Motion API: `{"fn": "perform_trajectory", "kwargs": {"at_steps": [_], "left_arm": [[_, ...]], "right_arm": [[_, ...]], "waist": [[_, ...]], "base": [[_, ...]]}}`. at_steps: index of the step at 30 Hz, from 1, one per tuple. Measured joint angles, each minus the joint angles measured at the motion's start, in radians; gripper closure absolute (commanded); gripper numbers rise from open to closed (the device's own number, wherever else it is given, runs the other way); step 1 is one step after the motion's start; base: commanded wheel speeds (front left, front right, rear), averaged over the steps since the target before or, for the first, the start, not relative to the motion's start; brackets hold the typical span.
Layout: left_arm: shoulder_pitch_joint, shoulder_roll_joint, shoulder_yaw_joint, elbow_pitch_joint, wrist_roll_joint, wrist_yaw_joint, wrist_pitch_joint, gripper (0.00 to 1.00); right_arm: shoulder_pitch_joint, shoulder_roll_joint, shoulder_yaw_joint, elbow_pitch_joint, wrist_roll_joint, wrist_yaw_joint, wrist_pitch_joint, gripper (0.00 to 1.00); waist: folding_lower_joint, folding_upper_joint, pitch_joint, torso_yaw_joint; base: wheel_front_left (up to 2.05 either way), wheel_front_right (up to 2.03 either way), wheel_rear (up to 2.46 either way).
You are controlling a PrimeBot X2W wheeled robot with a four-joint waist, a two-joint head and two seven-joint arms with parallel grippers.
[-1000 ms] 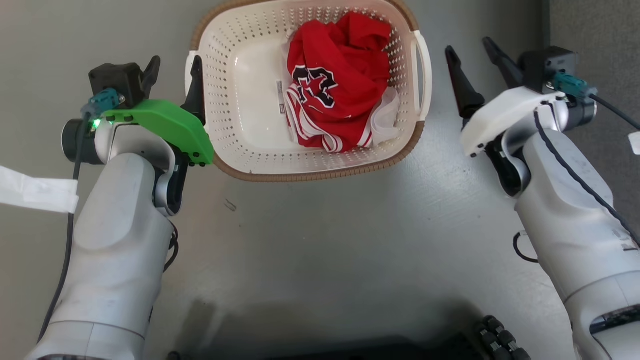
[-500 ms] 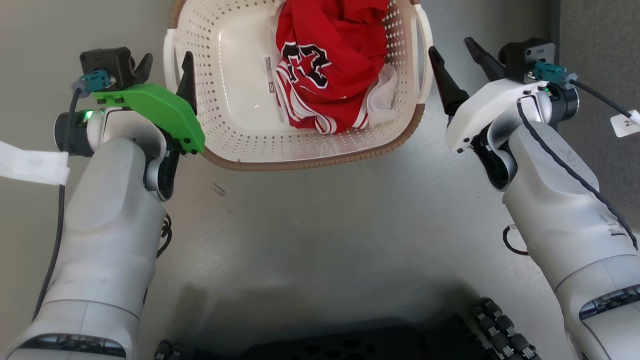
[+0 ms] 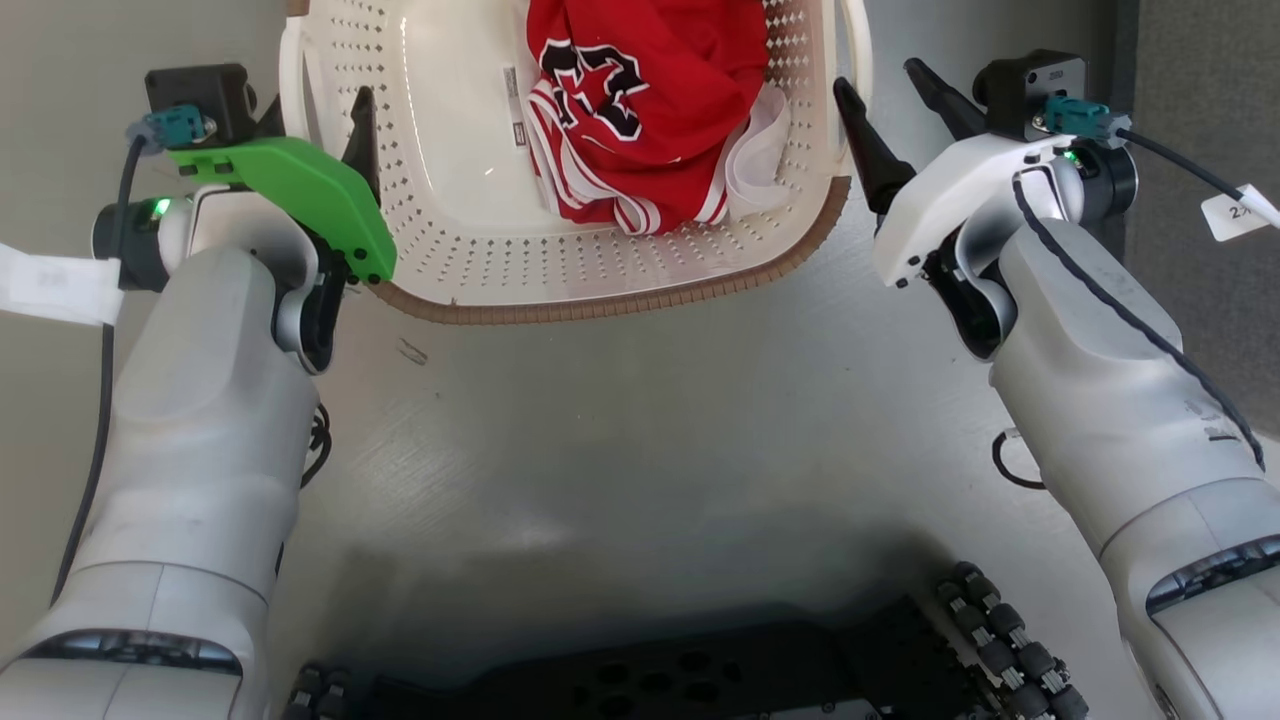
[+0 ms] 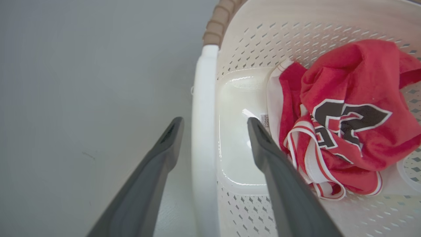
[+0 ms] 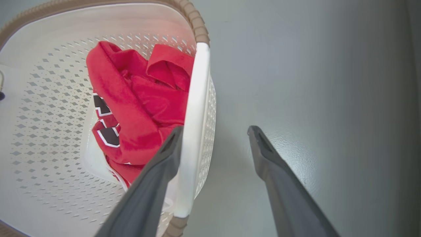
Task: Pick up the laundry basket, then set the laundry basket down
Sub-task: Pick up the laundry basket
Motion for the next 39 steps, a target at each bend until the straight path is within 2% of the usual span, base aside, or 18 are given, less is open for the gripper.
{"fn": "perform_trajectory", "kwargs": {"at_steps": [4,5,6,7,10,22,39], "left_arm": [[-0.011,0.0,0.001,0.02,0.0,0.0,-0.007,0.0],[-0.013,0.0,0.002,0.027,0.0,0.0,-0.007,0.06],[-0.014,0.0,0.002,0.035,0.0,0.0,-0.007,0.75],[-0.014,0.0,0.002,0.043,0.0,0.0,-0.007,1.0],[-0.02,-0.005,-0.001,0.058,0.001,-0.004,-0.01,1.0],[-0.049,-0.024,-0.008,0.132,0.001,-0.009,-0.025,1.0],[-0.044,-0.042,-0.03,0.235,-0.065,-0.035,0.014,1.0]], "right_arm": [[-0.013,0.0,0.013,0.008,0.01,0.0,0.0,0.0],[-0.016,0.0,0.015,0.011,0.018,0.0,0.0,0.0],[-0.02,0.0,0.014,0.015,0.025,0.0,-0.001,0.29],[-0.025,0.001,0.014,0.02,0.033,0.0,-0.001,1.0],[-0.036,0.008,0.024,0.029,0.045,0.009,-0.001,1.0],[-0.065,0.024,0.034,0.103,0.086,0.009,0.0,1.0],[-0.061,0.044,0.029,0.232,0.127,0.015,0.08,1.0]], "waist": [[0.0,0.0,0.009,0.001],[0.0,0.0,0.01,0.001],[0.0,0.0,0.011,0.001],[0.0,0.0,0.012,0.001],[0.0,0.0,0.014,0.001],[0.0,0.0,-0.005,0.004],[0.0,0.0,-0.126,0.006]], "base": [[0.0,0.0,0.0],[0.0,0.0,0.0],[0.0,0.0,0.0],[0.0,0.0,0.0],[0.0,0.0,0.0],[0.0,0.0,0.0],[0.0,0.0,0.0]]}}
